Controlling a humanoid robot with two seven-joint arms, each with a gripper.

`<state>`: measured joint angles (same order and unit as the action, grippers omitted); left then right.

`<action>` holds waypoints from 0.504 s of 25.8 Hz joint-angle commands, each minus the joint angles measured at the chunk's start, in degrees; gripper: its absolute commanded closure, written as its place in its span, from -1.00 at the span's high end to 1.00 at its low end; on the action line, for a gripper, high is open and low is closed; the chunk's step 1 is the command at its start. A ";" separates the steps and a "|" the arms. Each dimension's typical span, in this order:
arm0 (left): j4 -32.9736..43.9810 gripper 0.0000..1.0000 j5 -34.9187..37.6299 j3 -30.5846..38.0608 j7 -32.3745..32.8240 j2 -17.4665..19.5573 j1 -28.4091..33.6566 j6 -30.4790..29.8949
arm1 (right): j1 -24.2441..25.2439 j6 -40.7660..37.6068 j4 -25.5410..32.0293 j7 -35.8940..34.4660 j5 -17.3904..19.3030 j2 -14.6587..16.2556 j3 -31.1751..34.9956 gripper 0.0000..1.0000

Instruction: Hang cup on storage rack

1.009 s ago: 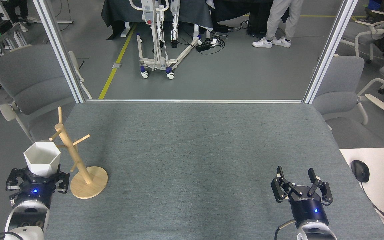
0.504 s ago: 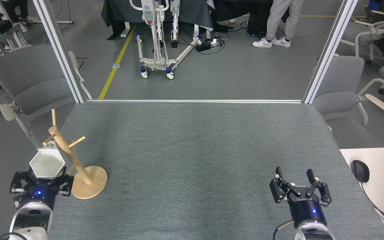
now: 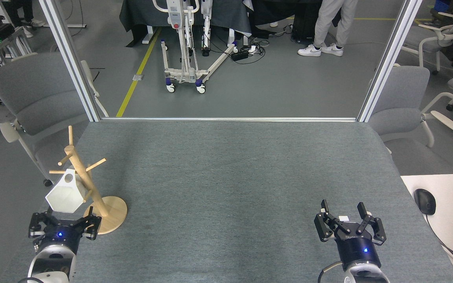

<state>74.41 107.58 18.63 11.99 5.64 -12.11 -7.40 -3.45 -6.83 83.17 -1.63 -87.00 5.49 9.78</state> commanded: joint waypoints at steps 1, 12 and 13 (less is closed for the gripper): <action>-2.96 0.96 -0.09 0.00 -2.15 -2.04 0.24 -0.07 | -0.07 0.07 -0.29 0.14 -0.45 -0.22 0.06 1.00; -1.29 0.98 -1.32 -0.44 -9.27 -13.20 3.93 -3.85 | 0.02 0.07 -0.47 0.14 -0.45 0.31 0.33 1.00; -1.20 0.98 -1.49 -1.75 -9.53 -13.37 3.76 -4.03 | 0.02 0.15 -0.47 0.14 -0.45 0.31 0.33 1.00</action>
<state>72.57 106.41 18.23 3.55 -5.00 -8.64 -9.96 -3.51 -6.63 82.69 -1.50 -87.48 5.69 10.10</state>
